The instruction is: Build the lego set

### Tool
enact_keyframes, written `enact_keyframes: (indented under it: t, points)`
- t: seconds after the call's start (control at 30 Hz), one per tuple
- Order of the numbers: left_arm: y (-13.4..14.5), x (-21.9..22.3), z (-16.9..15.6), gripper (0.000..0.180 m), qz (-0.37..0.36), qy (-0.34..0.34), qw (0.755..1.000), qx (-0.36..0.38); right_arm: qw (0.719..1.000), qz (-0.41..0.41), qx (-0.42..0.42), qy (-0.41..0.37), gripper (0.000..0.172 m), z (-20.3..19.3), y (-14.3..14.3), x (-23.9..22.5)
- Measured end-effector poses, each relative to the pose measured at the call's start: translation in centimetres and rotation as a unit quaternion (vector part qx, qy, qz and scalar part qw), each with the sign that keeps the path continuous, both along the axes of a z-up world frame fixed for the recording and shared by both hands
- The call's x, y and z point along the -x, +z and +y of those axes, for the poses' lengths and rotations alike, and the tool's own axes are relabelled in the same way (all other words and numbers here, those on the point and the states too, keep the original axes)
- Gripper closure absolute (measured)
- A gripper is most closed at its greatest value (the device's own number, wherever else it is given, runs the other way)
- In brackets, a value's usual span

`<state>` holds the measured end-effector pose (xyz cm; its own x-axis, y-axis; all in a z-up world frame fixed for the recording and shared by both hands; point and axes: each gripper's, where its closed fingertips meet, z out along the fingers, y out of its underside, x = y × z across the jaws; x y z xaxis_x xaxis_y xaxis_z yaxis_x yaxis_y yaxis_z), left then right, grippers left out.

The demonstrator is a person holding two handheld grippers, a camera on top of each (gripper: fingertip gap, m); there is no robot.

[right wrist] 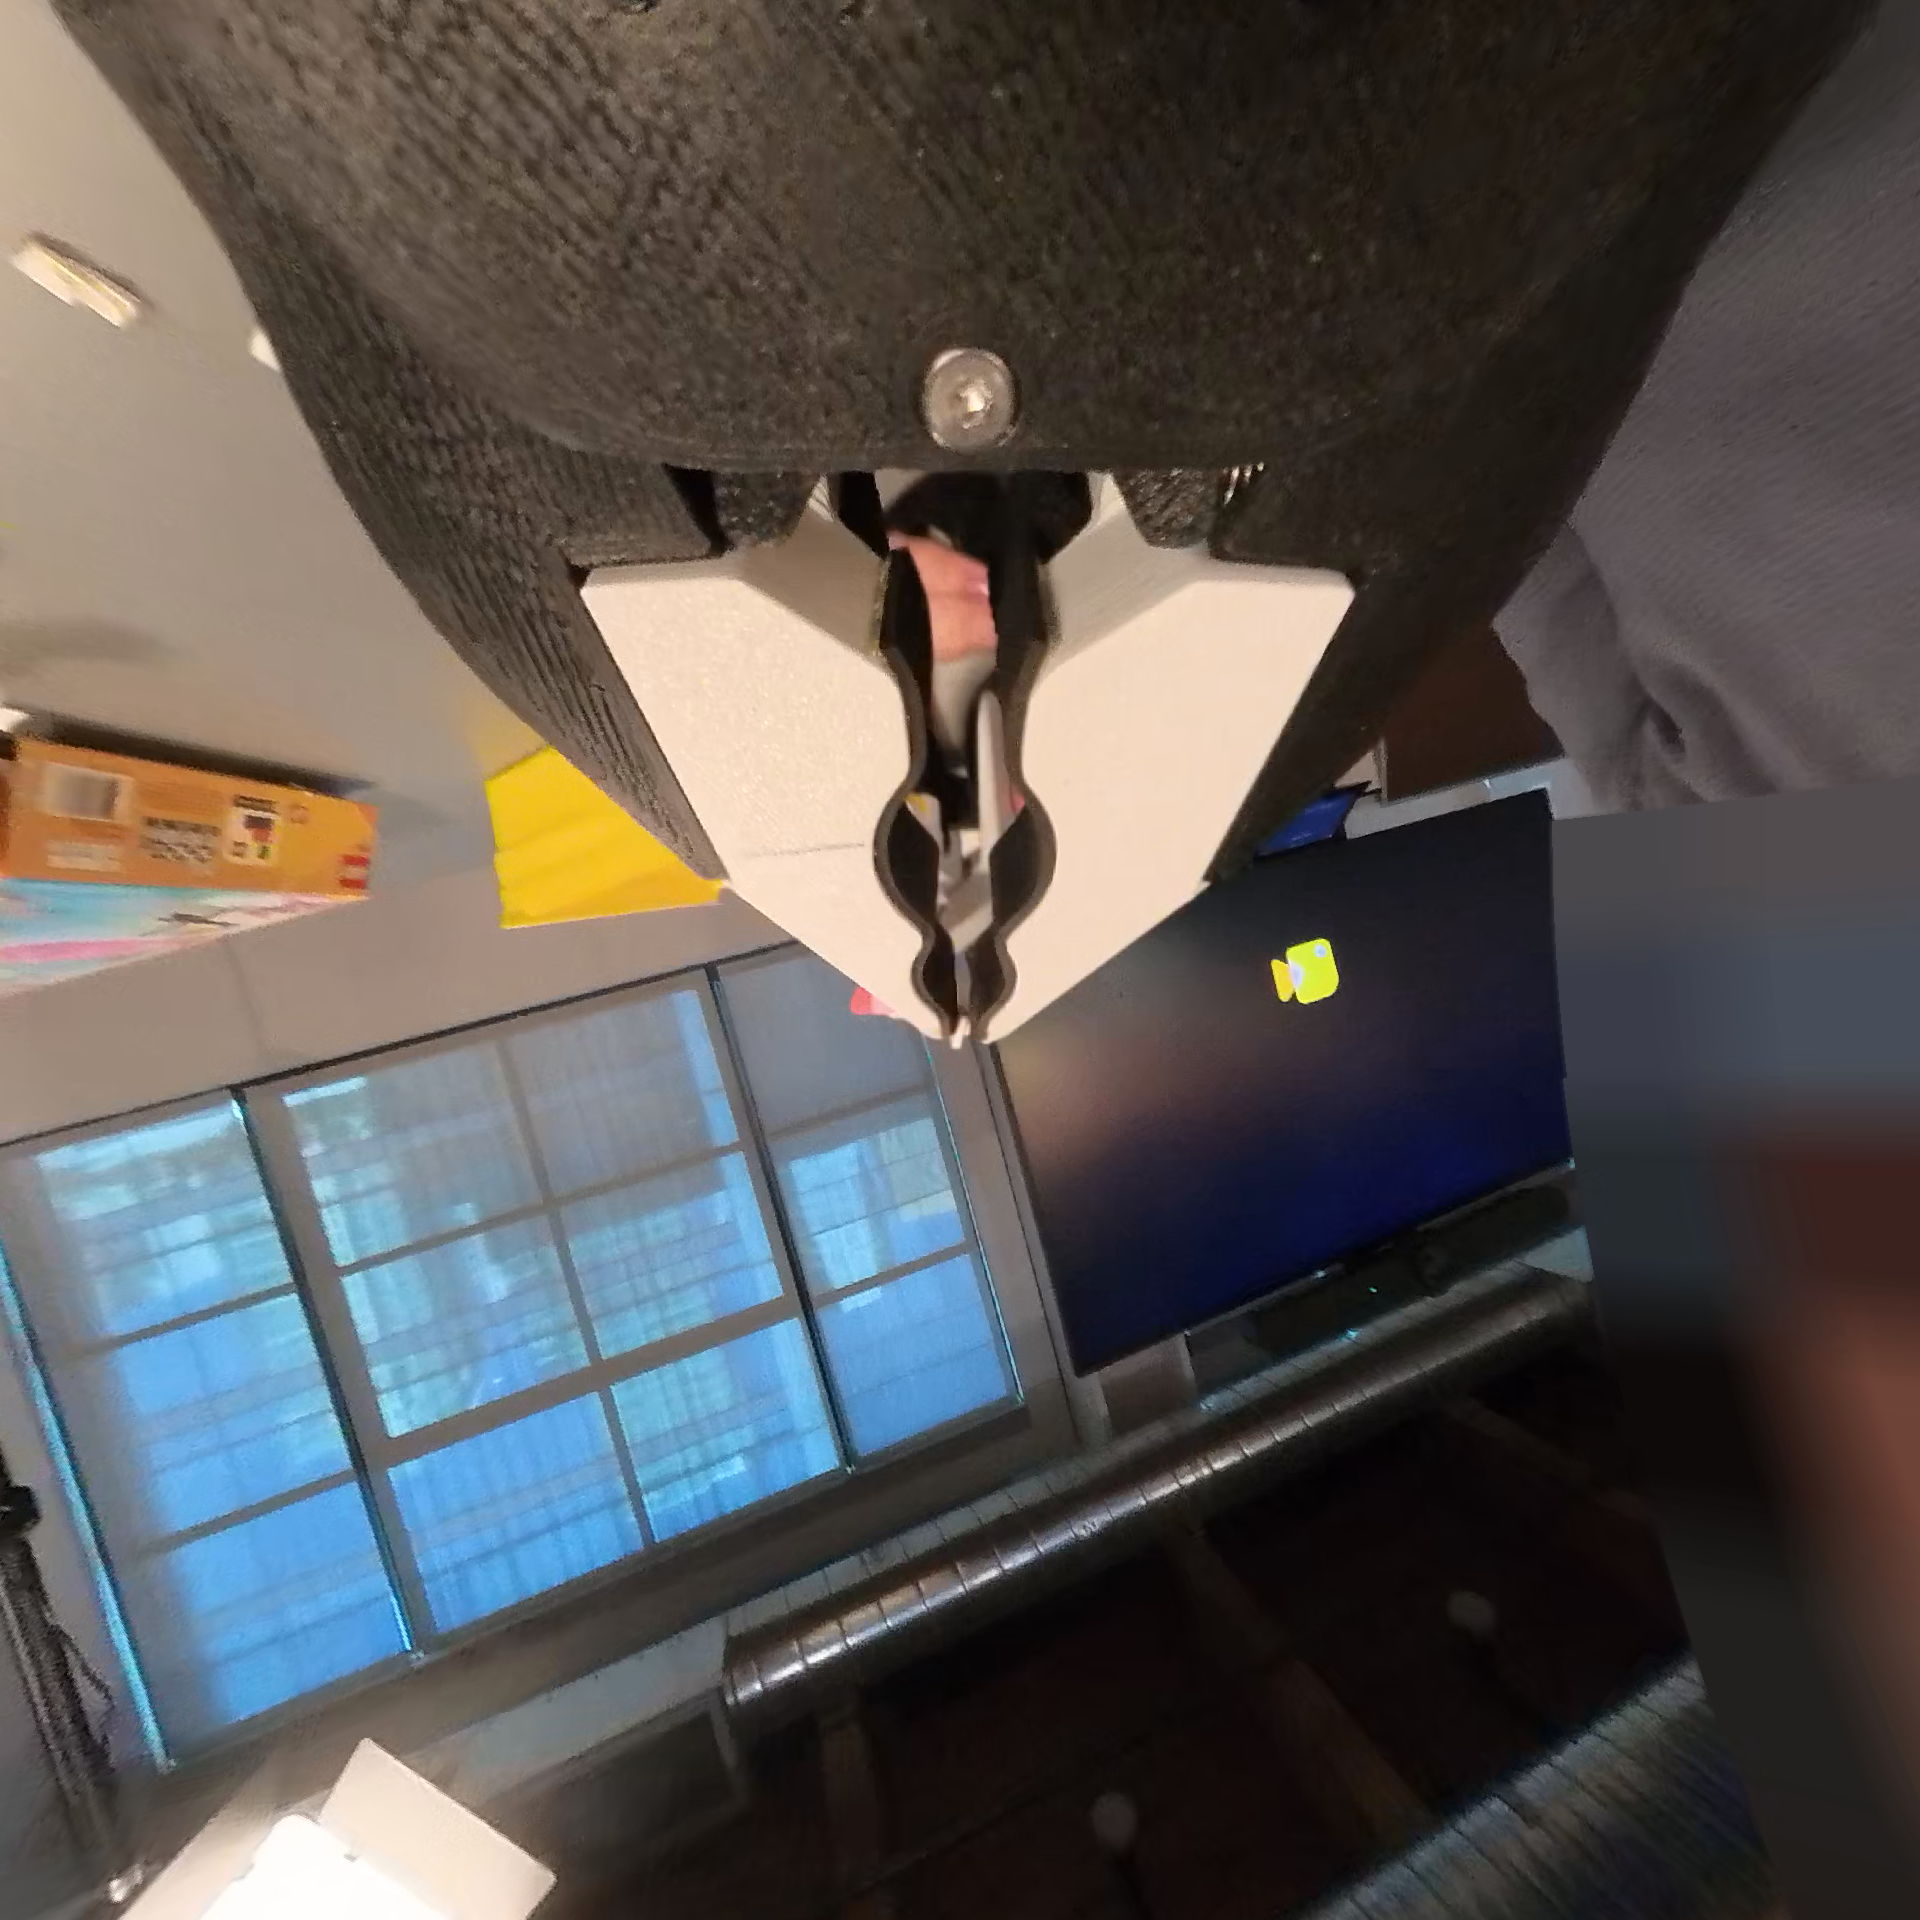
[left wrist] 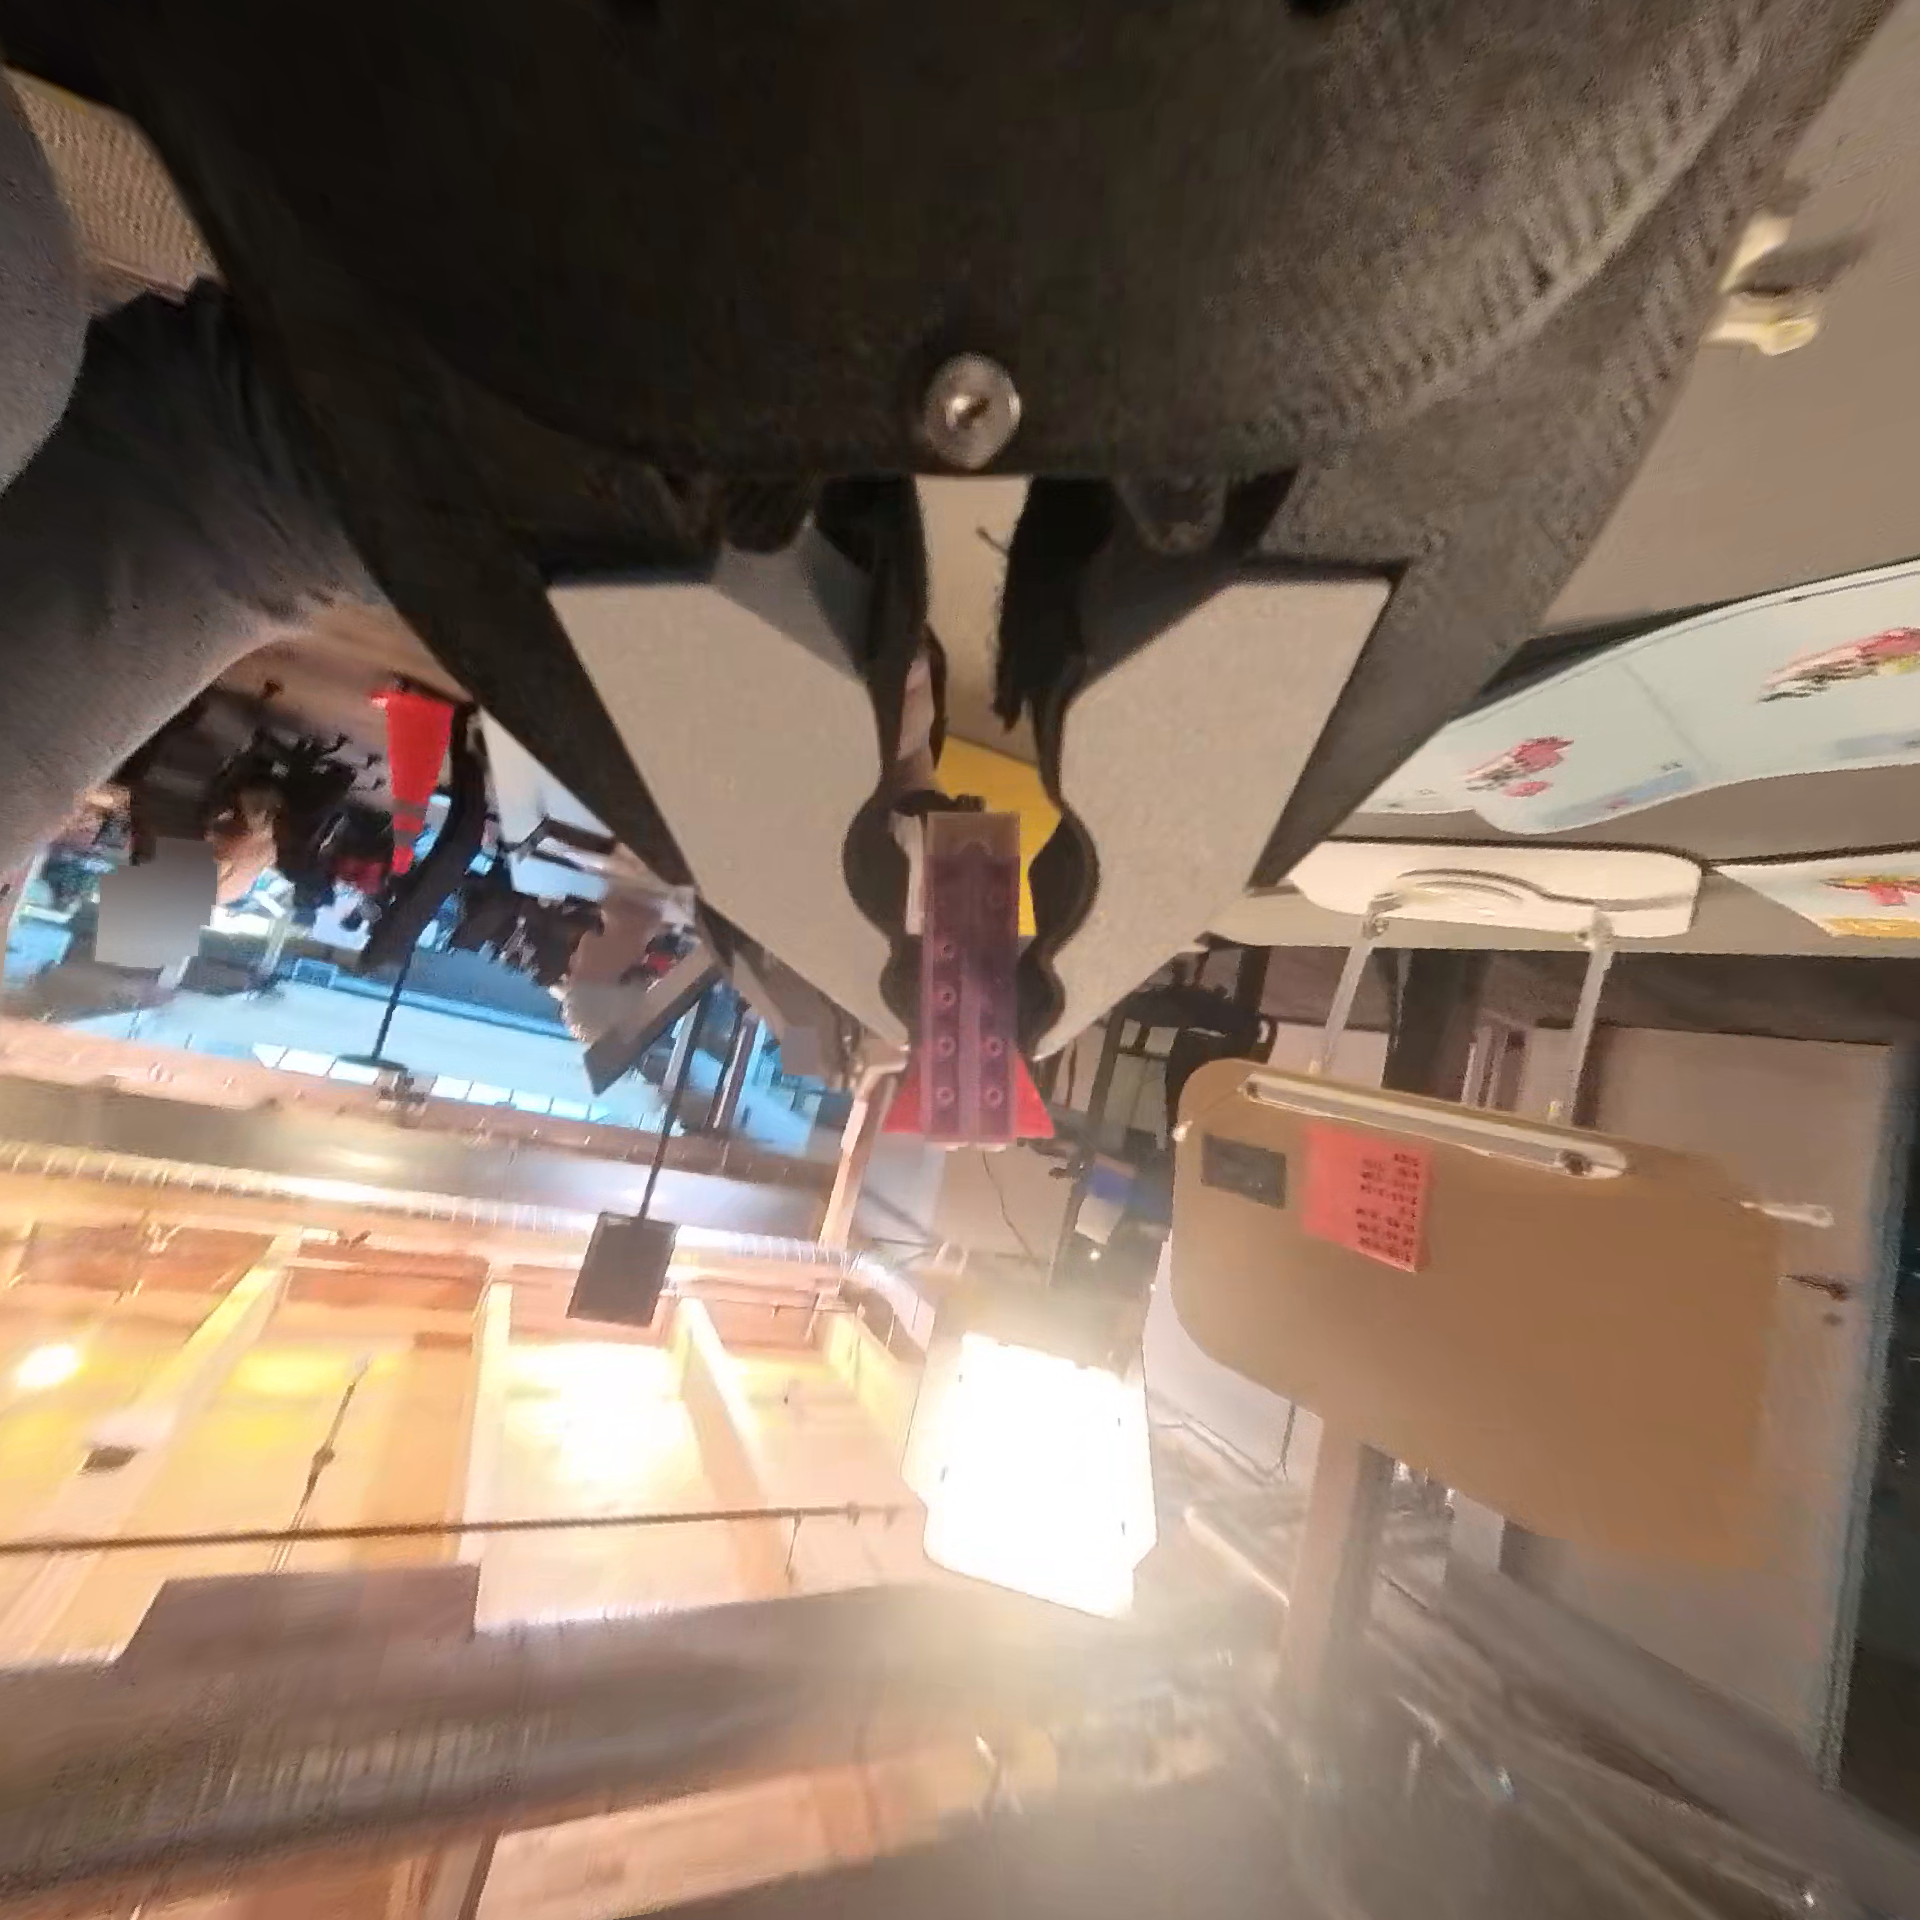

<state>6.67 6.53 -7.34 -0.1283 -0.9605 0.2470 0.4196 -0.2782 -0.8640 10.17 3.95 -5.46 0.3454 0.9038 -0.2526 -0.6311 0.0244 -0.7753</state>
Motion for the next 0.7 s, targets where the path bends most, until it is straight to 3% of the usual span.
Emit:
enact_keyframes:
  t: [0.17, 0.27, 0.37, 0.43, 0.5, 0.6, 0.7]
  points:
    - [-0.5, -1.3, 0.3, 0.164, -0.021, 0.046, 0.998, 0.035, 1.000, -0.024, -0.014, 0.005, 0.172, -0.3, 0.1, 1.7]
    - [-0.8, -1.9, 1.1, 0.165, -0.010, 0.114, 0.993, 0.038, 0.998, -0.059, -0.024, -0.024, 0.172, -0.3, -0.3, 2.5]
    - [-1.0, -1.5, 2.0, 0.164, 0.011, 0.200, 0.980, 0.011, 0.985, -0.144, -0.018, -0.093, 0.172, 0.8, -1.5, 1.9]
    - [-1.7, -0.9, 2.9, 0.164, 0.040, 0.246, 0.968, -0.017, 0.951, -0.272, 0.049, -0.142, 0.171, 2.7, -5.2, 0.0]
    - [-2.6, 0.0, 4.0, 0.164, 0.065, 0.275, 0.959, -0.031, 0.903, -0.387, 0.134, -0.131, 0.171, 3.1, -9.9, -2.2]
    - [-3.4, 1.1, 4.9, 0.165, 0.065, 0.284, 0.956, -0.026, 0.860, -0.449, 0.225, -0.088, 0.171, 2.8, -14.9, -4.5]
    - [-3.8, 1.1, 5.2, 0.165, 0.062, 0.265, 0.962, -0.001, 0.821, -0.504, 0.259, -0.066, 0.171, 2.5, -18.4, -5.4]
